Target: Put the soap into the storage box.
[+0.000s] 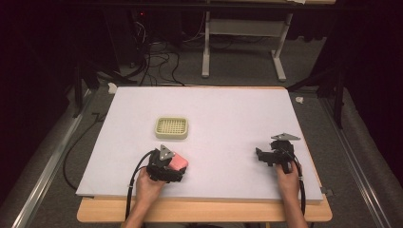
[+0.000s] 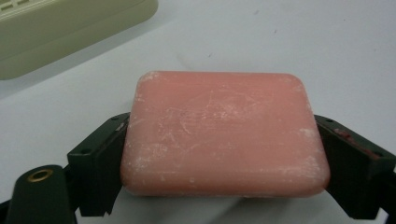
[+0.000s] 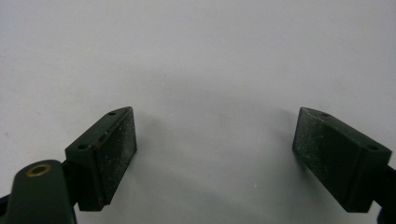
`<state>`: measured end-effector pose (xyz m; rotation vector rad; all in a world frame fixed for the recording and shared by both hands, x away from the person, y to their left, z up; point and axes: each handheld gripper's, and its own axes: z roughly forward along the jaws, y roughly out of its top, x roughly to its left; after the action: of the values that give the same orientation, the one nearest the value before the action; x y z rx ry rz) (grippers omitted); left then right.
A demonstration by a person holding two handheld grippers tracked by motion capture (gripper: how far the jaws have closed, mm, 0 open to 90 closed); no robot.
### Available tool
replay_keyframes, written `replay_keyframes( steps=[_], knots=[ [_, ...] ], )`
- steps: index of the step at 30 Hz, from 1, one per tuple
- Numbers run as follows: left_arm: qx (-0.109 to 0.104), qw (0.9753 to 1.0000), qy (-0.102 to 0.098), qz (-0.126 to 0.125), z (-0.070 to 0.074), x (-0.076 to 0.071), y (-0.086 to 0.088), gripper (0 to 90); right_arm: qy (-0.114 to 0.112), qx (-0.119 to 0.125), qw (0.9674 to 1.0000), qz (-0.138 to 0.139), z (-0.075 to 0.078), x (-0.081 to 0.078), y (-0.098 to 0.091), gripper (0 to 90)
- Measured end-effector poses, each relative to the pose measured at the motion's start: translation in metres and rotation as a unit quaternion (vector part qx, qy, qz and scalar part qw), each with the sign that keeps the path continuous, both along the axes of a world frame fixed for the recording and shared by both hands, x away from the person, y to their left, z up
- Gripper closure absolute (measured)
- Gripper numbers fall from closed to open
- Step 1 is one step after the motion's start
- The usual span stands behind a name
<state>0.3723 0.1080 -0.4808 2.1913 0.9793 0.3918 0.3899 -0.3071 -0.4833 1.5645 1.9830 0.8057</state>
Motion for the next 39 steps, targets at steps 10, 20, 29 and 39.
replay_keyframes(
  steps=[10,20,29,39],
  knots=[
    [-0.028,0.9996,0.000,0.002,0.009,-0.002,0.006,13.8,0.000,0.000,1.0000,0.000,0.000,0.000,0.000,14.2],
    [-0.041,0.9991,-0.006,0.008,0.025,-0.003,0.010,13.8,0.000,0.000,1.0000,0.000,0.000,0.000,0.000,14.3],
    [-0.058,0.9981,-0.005,0.017,0.037,0.000,0.018,13.8,0.000,0.000,1.0000,0.000,0.000,0.000,0.000,14.2],
    [-0.063,0.9974,-0.012,0.032,0.047,0.004,0.022,13.8,0.000,0.000,1.0000,0.000,0.000,0.000,0.000,14.3]
  ],
)
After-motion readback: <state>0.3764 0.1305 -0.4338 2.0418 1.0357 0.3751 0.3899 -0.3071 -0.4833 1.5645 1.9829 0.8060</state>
